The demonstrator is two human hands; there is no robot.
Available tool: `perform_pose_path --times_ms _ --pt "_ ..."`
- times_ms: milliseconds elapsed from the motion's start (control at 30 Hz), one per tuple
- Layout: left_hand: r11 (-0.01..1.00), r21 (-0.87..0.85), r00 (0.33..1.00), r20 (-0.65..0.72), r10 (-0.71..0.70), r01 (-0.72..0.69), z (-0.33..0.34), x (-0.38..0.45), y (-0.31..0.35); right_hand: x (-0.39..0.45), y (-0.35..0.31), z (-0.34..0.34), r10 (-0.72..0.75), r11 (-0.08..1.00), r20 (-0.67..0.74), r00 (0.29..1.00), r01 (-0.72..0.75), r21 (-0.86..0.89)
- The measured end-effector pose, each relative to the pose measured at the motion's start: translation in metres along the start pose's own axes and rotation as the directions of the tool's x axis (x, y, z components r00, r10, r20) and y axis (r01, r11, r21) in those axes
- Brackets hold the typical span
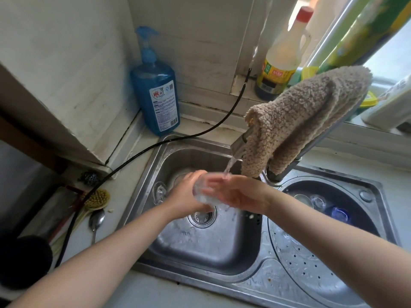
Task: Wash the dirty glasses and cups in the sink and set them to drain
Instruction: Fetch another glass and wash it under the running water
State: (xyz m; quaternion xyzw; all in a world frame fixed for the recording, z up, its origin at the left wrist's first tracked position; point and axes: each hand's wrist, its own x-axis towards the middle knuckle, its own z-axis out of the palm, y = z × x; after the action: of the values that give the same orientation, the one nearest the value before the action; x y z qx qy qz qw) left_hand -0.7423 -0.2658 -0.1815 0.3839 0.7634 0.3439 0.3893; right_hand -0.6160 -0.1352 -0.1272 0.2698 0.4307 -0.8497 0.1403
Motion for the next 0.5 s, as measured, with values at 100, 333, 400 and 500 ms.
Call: perform_pose_path --times_ms 100,333,400,500 --pt "1.0 -0.009 1.0 -0.001 0.004 -0.004 0.001 0.002 0.003 0.003 0.002 0.0 -0.012 0.999 -0.05 0.999 0.015 0.047" --pt "0.991 -0.123 0.984 0.177 -0.031 0.053 -0.006 -0.007 0.007 -0.006 0.013 -0.035 -0.234 -0.481 0.299 0.925 0.157 -0.863" --pt "0.984 -0.165 0.983 0.18 -0.034 0.064 -0.005 -0.011 0.006 -0.002 0.014 -0.042 -0.226 -0.555 0.304 0.925 0.134 -0.821" --pt "0.973 -0.219 0.979 0.199 -0.03 0.074 -0.005 -0.014 0.004 -0.003 0.014 -0.026 -0.263 -0.068 0.184 0.947 0.172 -0.983"
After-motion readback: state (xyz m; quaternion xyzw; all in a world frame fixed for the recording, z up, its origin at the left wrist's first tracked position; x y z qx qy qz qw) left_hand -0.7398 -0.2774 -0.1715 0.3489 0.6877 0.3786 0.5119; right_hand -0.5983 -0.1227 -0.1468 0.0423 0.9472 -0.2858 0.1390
